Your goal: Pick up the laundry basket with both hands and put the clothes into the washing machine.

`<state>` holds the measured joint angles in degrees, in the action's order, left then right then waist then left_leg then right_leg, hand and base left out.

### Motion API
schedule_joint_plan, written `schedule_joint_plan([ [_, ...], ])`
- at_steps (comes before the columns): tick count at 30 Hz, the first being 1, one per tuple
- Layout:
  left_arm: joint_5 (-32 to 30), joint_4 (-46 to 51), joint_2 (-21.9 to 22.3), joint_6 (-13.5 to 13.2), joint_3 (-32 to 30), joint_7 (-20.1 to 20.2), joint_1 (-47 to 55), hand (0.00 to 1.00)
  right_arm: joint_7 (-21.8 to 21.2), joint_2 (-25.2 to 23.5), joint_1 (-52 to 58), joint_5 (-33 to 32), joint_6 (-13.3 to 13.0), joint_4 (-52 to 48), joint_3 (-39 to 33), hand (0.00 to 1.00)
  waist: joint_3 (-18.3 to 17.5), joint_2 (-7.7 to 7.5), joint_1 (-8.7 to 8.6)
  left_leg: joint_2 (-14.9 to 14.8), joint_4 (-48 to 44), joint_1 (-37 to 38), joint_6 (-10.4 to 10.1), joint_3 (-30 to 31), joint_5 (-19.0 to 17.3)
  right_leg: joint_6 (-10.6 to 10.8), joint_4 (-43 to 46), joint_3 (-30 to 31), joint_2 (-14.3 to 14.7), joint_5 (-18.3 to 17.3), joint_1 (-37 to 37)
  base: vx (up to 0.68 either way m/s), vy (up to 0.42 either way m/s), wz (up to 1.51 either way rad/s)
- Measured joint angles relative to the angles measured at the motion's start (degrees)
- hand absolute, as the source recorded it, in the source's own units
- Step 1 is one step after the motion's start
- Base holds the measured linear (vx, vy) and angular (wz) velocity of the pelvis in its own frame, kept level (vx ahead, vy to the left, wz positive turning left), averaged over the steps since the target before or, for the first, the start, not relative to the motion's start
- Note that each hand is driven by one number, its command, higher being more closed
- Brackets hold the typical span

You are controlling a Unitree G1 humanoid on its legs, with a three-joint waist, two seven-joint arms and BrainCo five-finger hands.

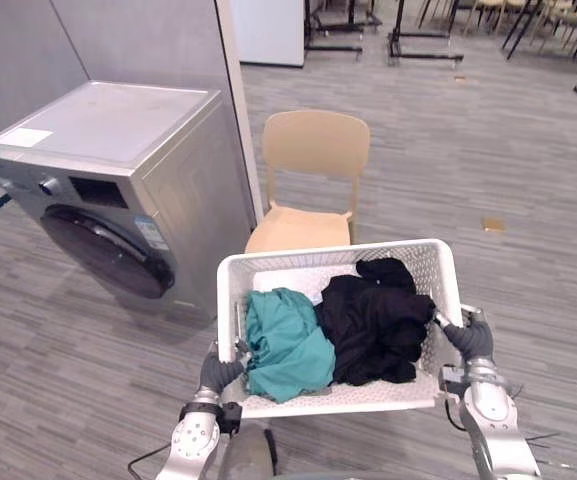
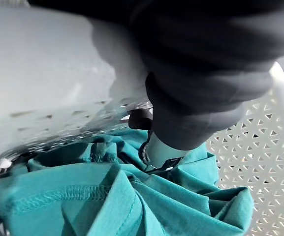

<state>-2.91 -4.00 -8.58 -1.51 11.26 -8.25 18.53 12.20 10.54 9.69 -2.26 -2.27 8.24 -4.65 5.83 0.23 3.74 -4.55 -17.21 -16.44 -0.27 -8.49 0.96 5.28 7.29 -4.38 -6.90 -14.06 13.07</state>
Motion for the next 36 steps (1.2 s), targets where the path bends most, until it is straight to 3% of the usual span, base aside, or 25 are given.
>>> schedule_joint_plan([
  [2, -0.03, -0.12, -0.06, 0.13, 0.39, 0.39, -0.24, 1.00, -0.01, 0.35, 0.17, 0.02, -0.02, 0.18, -0.35, 1.00, -0.12, -0.77, 0.01, 1.50, -5.02, -1.29, 1.89, -1.09, -5.43, 0.48, 6.43, 0.82, -2.41, -0.15, -2.28, 0.52, 0.265, -0.05],
  [3, -0.02, -0.57, -0.10, 0.13, 0.51, 0.47, -0.21, 1.00, -0.33, 0.44, 0.08, 0.08, -0.03, 0.72, -0.43, 1.00, -0.09, -0.87, 0.16, 2.16, -7.20, -0.58, 2.62, -1.85, -8.75, 2.68, 15.93, 2.39, -3.79, -0.06, -5.97, 0.58, 0.379, -0.20],
  [4, 0.01, -1.08, -0.81, 0.17, 0.49, 0.47, -0.22, 1.00, -0.96, -0.28, -0.54, 0.13, -0.03, 2.30, -0.43, 1.00, 0.33, -1.69, 0.21, 3.76, -7.32, 2.33, 3.50, -2.69, -11.05, 6.43, 30.18, 4.80, -5.94, 2.28, -11.64, 0.45, 0.327, -0.21],
  [5, 0.01, -1.14, -1.47, 0.38, 0.49, 0.47, -0.22, 1.00, -1.08, -0.77, -0.73, 0.16, -0.02, 3.18, -0.43, 1.00, 0.56, -2.05, 0.05, 4.56, -7.09, 4.13, 3.98, -3.11, -11.92, 7.20, 37.16, 5.42, -6.78, 3.07, -14.01, 0.45, 0.279, -0.02],
  [7, -0.01, -1.28, -2.65, 1.28, 0.50, 0.48, 0.13, 1.00, -1.15, -1.92, -0.79, 0.15, -0.03, 6.31, -0.19, 1.00, 0.69, -1.63, -0.91, 5.64, -4.49, 11.29, 5.00, -3.15, -13.81, 3.40, 49.71, 1.55, -8.24, 1.05, -19.15, 0.45, 0.217, 0.10],
  [11, 0.01, -1.28, -4.34, 1.21, 0.46, 0.45, -0.76, 1.00, -1.16, -2.14, -0.86, 0.10, -0.60, 6.15, 1.08, 1.00, 0.57, -1.37, -1.76, 6.22, 1.98, 17.86, 4.95, -2.43, -13.75, -0.37, 43.31, -4.12, -4.16, -2.51, -27.17, 0.39, 0.110, 0.09],
  [13, 0.01, -1.34, -4.21, 1.22, 0.53, 0.47, -0.97, 1.00, -1.15, -1.97, -0.85, 0.10, -0.65, 6.13, 1.08, 1.00, 0.53, -1.44, -2.86, 6.62, 3.26, 19.41, 4.48, -1.11, -13.86, -1.06, 33.30, -5.30, -1.05, -2.41, -28.44, 0.29, 0.002, 0.36],
  [14, -0.03, -1.46, -4.54, 1.20, 0.58, 0.49, -1.18, 1.00, -1.08, -2.27, -0.41, 0.10, -0.71, 5.93, 1.07, 1.00, -0.07, -3.06, -3.18, 8.39, 3.06, 19.78, 3.70, 0.08, -14.22, -3.56, 19.64, -4.45, 0.81, 4.59, -27.36, 0.34, -0.031, 0.49],
  [15, -0.05, -3.09, -3.69, 1.22, 1.11, 0.53, -2.25, 1.00, -1.04, -1.55, -0.13, 0.07, -0.94, 6.31, 0.86, 1.00, 0.24, -2.50, -3.23, 8.70, 2.99, 20.72, 2.97, 1.42, -14.74, -5.66, 19.01, -3.92, 0.64, 7.65, -26.79, 0.40, -0.026, 0.47],
  [17, -0.29, -3.73, -2.79, 1.26, 2.22, 0.64, -2.30, 1.00, -0.95, -0.66, 1.05, 0.07, -0.93, 6.08, 0.11, 1.00, -0.48, -0.42, -2.89, 7.30, 2.21, 20.75, 2.47, 3.23, -14.88, -5.46, 14.70, -5.24, 1.91, 7.57, -23.73, 0.28, -0.028, 0.32],
  [18, -0.46, -3.73, -2.78, 1.19, 2.16, 0.67, -2.37, 1.00, -0.95, -0.64, 1.71, 0.08, -0.93, 4.82, 0.11, 1.00, -0.26, 0.16, -2.83, 6.40, -1.45, 19.07, 1.21, 3.49, -15.52, -5.46, 12.74, -6.18, 2.41, 7.56, -22.32, 0.27, -0.051, 0.28],
  [19, -0.46, -3.72, -2.77, 1.19, 2.08, 0.67, -2.38, 1.00, -0.95, -0.73, 2.21, 0.07, -0.92, 3.94, 0.11, 1.00, -0.11, 0.23, -2.77, 5.86, -4.80, 17.62, 0.63, 3.26, -15.83, -5.52, 12.11, -6.39, 2.65, 7.51, -21.78, 0.29, -0.072, 0.25],
  [20, -0.44, -3.70, -2.72, 1.20, 1.95, 0.68, -2.27, 1.00, -0.94, -0.82, 3.19, 0.08, -0.90, 2.10, 0.12, 1.00, 0.33, 0.16, -2.40, 4.54, -14.69, 13.62, -2.11, 2.02, -15.37, -5.69, 10.77, -6.67, 2.85, 7.44, -19.99, 0.21, -0.039, 0.00],
  [21, -0.43, -3.26, -2.52, 1.19, 1.90, 0.69, -1.60, 1.00, -0.90, -0.79, 4.38, 0.10, -0.88, 0.30, 0.11, 1.00, 0.82, -0.43, -0.99, 2.14, -22.56, 10.41, -3.10, -0.35, -15.90, -5.99, 10.16, -6.36, 2.85, 7.25, -18.13, 0.20, -0.019, -0.12],
  [22, -0.43, -3.17, -2.36, 1.09, 1.87, 0.69, -1.43, 1.00, -0.83, -0.79, 4.85, 0.11, -0.88, -0.42, 0.07, 1.00, 0.95, -0.61, -0.81, 0.80, -24.32, 9.78, -2.73, -0.92, -16.13, -6.06, 9.95, -6.27, 2.87, 7.18, -17.28, 0.18, 0.018, -0.21],
  [24, -0.43, -3.06, -1.72, 0.42, 1.62, 0.68, -2.04, 1.00, -0.71, -0.73, 4.95, 0.10, -0.92, -1.69, -0.42, 1.00, 0.90, -0.63, 0.28, -3.55, -21.38, 8.04, -1.56, -0.52, -16.80, -5.90, 9.04, -4.87, 2.60, 7.12, -16.16, 0.15, 0.084, -0.31],
  [25, -0.44, -3.06, -1.70, 0.15, 1.59, 0.68, -2.23, 1.00, -0.69, -0.78, 4.81, 0.08, -0.93, -1.68, -0.57, 1.00, 0.92, -0.50, 0.29, -3.89, -18.21, 7.93, -1.54, 0.06, -16.58, -5.35, 9.04, -4.46, 2.59, 7.03, -16.25, 0.12, 0.201, -0.32],
  [26, -0.48, -3.06, -1.63, -0.03, 1.67, 0.68, -2.28, 1.00, -0.67, -0.66, 4.71, 0.09, -0.95, -1.66, -0.78, 1.00, 0.60, 0.49, 0.06, -4.91, -8.41, 8.71, -1.59, 2.40, -12.75, -3.89, 9.45, -3.91, 3.00, 6.62, -16.55, 0.08, 0.191, -0.31],
  [27, -0.55, -3.54, -1.47, -0.05, 1.63, 0.62, -2.47, 1.00, -0.68, -1.09, 3.78, 0.14, -1.01, 0.10, -1.14, 1.00, 0.39, 0.70, -0.02, -4.33, -4.08, 10.54, -4.67, 4.56, -12.51, -2.45, 9.86, -2.17, 3.13, 6.33, -17.19, 0.11, 0.270, -0.30],
  [30, -1.30, -4.57, -2.01, 0.04, 1.95, 0.62, -2.50, 1.00, -0.70, -2.34, 3.75, 0.23, -1.01, 2.65, -1.64, 1.00, 0.16, -1.40, -0.85, -1.10, 0.33, 11.44, -2.79, 3.01, -10.88, -0.26, 6.63, -0.77, 0.38, 7.92, -17.15, 0.07, 0.187, -0.11],
  [33, -1.29, -6.71, -2.05, 0.06, 2.41, 0.48, -4.74, 1.00, -0.66, -2.09, 2.47, 0.66, -1.05, 4.90, -1.74, 1.00, 0.91, -1.64, -1.45, 1.37, 2.31, 11.06, -1.24, 1.08, -9.67, 1.09, 5.00, 0.82, -1.76, 9.44, -18.64, 0.04, 0.176, -0.17],
  [36, -1.27, -9.96, -2.82, 0.05, 2.39, -1.08, -13.26, 1.00, 0.66, -1.91, -5.69, 0.41, -1.40, 10.26, -2.29, 1.00, 6.51, -1.53, -1.81, 1.82, -0.27, 6.39, -1.02, -0.79, -9.59, 1.15, 6.23, 3.29, -2.21, 11.31, -23.97, -0.08, 0.099, -0.34],
])
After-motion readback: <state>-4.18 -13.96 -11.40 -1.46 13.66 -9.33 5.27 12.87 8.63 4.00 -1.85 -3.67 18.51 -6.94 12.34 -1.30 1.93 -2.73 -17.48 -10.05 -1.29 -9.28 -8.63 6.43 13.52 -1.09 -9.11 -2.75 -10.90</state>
